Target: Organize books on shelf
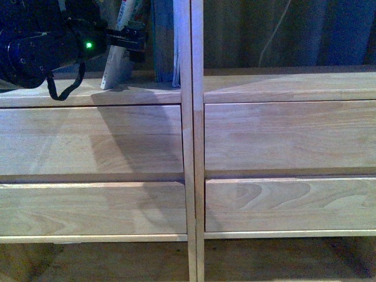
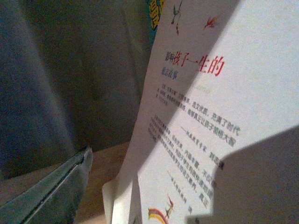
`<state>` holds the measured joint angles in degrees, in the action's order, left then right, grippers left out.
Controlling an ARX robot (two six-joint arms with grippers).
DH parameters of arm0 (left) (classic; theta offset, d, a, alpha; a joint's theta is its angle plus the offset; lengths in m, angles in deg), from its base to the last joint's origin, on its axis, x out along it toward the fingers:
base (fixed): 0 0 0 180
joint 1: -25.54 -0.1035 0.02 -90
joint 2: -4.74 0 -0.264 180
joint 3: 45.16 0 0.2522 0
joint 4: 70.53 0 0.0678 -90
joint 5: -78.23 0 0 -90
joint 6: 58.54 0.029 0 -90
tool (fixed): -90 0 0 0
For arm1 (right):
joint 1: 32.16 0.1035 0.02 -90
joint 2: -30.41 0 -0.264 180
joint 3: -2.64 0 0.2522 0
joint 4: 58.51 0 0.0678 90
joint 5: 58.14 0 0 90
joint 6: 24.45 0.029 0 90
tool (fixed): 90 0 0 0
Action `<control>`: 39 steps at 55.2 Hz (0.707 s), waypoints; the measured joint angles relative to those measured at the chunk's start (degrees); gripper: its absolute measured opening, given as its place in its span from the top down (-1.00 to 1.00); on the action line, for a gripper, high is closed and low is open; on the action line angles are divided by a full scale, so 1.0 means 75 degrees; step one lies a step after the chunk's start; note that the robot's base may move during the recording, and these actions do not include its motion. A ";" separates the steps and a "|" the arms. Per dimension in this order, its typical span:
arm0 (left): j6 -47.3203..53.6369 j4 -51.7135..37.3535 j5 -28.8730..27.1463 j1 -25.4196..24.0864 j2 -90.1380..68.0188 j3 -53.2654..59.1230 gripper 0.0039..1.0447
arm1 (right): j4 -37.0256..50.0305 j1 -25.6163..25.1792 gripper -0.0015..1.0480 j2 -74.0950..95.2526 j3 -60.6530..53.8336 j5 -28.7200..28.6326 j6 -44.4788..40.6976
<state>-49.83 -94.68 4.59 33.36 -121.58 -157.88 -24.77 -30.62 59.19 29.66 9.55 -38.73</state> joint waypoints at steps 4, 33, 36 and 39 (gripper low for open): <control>-0.0035 -0.0079 0.0026 -0.0038 0.0163 0.0300 -0.86 | -0.0006 0.0000 -0.86 -0.0003 0.0000 0.0000 0.0026; -0.1145 -0.2046 -0.0096 -0.0597 0.4039 0.5435 -0.86 | -0.0819 0.0262 -0.86 -0.0329 0.0219 0.0207 0.0393; -0.1451 -0.1964 -0.0026 -0.0755 0.4599 0.5904 -0.86 | -0.1008 0.0248 -0.86 -0.0332 0.0277 0.0294 0.0533; -0.1757 -0.1763 0.0006 -0.0941 0.5319 0.6446 -0.86 | -0.1268 0.0221 -0.86 -0.0332 0.0332 0.0472 0.0627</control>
<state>-63.01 -107.90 4.63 26.30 -81.69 -109.53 -34.27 -28.96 56.69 32.15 13.09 -34.03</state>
